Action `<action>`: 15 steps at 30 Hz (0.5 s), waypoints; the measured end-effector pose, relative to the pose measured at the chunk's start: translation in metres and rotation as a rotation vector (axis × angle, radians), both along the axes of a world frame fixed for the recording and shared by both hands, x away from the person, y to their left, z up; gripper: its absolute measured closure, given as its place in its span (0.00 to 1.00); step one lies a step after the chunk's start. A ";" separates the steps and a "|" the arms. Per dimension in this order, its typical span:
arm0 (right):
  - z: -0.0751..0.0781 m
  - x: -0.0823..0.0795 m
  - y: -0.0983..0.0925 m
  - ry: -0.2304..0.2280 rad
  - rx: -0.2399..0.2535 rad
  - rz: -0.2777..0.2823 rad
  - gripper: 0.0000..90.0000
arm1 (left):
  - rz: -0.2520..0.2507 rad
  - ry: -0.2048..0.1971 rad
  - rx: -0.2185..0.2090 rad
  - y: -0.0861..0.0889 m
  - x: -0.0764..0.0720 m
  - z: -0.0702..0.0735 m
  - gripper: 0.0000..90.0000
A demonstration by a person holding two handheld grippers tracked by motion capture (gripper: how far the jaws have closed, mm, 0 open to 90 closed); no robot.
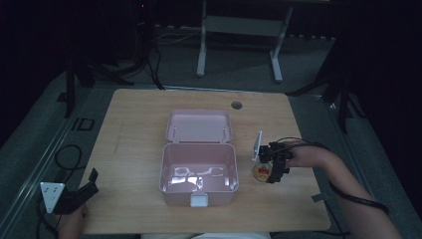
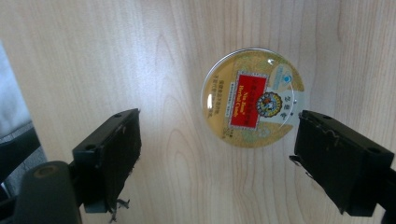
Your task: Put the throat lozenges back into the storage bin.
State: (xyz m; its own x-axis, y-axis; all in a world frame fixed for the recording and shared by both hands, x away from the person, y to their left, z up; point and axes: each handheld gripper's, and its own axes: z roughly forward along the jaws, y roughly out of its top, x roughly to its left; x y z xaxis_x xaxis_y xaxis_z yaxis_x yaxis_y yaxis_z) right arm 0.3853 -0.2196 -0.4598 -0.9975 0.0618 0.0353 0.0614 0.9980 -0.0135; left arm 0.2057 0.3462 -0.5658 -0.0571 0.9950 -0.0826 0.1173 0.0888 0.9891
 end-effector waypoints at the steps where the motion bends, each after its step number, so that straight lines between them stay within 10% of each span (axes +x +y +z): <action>1: -0.002 0.002 0.000 0.002 0.001 -0.001 0.16 | 0.000 0.000 0.000 0.000 0.000 0.000 0.03; 15: -0.032 0.018 0.000 0.013 0.000 -0.020 0.16 | -0.001 0.000 0.001 0.000 0.000 0.000 0.03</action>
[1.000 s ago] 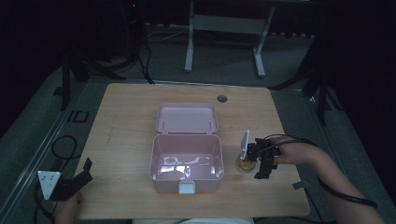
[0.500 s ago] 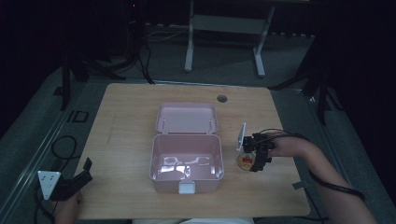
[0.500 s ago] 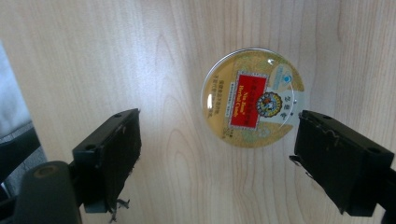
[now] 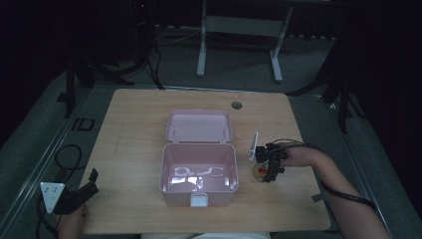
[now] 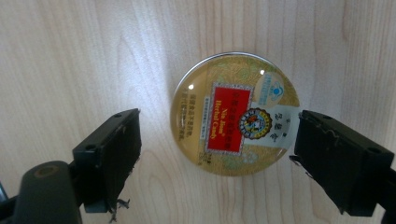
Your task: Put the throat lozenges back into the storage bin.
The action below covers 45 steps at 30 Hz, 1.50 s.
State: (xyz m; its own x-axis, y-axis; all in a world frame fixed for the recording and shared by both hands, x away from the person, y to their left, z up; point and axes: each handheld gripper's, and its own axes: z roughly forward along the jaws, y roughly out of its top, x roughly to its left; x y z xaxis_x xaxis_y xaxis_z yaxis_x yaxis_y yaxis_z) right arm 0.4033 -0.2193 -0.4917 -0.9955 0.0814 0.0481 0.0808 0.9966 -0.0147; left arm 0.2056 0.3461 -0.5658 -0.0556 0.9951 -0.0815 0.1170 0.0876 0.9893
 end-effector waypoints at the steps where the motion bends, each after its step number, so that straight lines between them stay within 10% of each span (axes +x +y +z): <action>1: 0.000 0.000 0.000 0.000 0.000 0.000 0.16 | 0.000 0.000 -0.001 0.000 0.000 0.000 0.03; 25: -0.020 0.005 0.005 0.004 -0.042 -0.009 0.22 | -0.001 0.001 -0.003 0.000 0.000 0.000 0.03; 45: 0.061 0.001 0.001 0.001 -0.051 -0.066 0.23 | 0.001 0.004 -0.004 0.000 0.000 0.000 0.03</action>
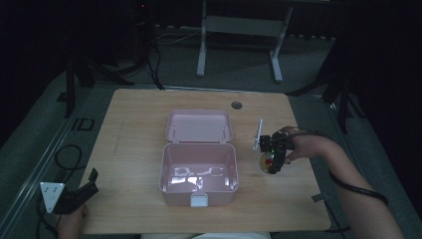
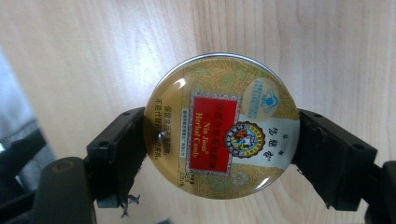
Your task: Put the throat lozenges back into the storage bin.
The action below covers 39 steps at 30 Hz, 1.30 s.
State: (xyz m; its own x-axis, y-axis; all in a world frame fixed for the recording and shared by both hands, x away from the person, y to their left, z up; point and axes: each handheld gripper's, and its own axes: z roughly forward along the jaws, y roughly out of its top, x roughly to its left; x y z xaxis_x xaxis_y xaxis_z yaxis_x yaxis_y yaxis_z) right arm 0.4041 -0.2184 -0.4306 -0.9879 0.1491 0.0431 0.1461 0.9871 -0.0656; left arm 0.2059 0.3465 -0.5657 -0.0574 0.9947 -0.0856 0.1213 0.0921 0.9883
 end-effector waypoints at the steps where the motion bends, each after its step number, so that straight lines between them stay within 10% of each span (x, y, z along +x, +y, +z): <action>1: 0.006 -0.001 0.000 0.000 -0.001 -0.008 0.23 | 0.000 0.000 0.000 0.000 0.000 0.000 0.03; 20: 0.083 -0.013 0.012 -0.046 -0.019 -0.017 0.23 | -0.001 0.002 -0.002 0.000 0.000 0.000 0.03; 39: 0.087 -0.019 0.054 -0.040 0.004 0.049 0.23 | -0.001 0.002 -0.002 0.000 0.000 0.000 0.03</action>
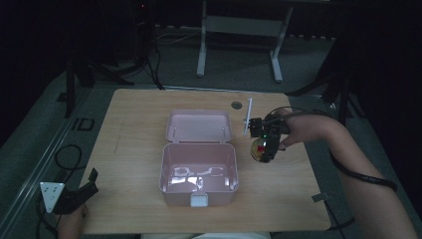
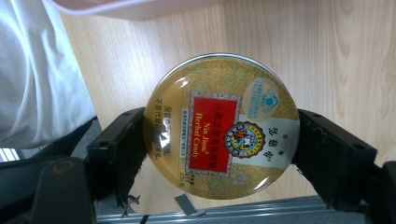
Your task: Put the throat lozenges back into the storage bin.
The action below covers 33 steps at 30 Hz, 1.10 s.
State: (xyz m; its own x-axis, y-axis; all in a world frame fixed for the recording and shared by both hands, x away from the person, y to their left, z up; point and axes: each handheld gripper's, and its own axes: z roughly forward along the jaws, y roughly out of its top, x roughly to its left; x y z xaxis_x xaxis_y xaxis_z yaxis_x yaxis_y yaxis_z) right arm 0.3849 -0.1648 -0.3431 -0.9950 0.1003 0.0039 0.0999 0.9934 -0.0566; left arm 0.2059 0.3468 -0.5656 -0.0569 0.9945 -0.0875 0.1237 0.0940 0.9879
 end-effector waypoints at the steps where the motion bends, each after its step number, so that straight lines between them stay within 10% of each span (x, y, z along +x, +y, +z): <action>1: 0.000 -0.001 0.004 0.005 0.002 0.008 0.23 | 0.000 0.000 0.000 0.000 0.000 0.000 0.03; 21: -0.011 -0.009 0.093 0.045 0.032 0.134 0.23 | -0.004 -0.003 -0.006 0.001 0.000 0.000 0.03; 33: -0.024 -0.012 0.102 0.054 0.040 0.158 0.23 | -0.004 -0.002 -0.004 0.001 0.000 0.000 0.03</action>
State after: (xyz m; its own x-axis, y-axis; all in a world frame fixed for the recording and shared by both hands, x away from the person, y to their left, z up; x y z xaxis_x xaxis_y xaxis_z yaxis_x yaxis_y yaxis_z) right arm 0.3730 -0.0624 -0.3675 -0.9966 -0.0587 0.0582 -0.0598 0.9981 -0.0174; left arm 0.2056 0.3474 -0.5657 -0.0527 0.9944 -0.0918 0.1224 0.0977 0.9877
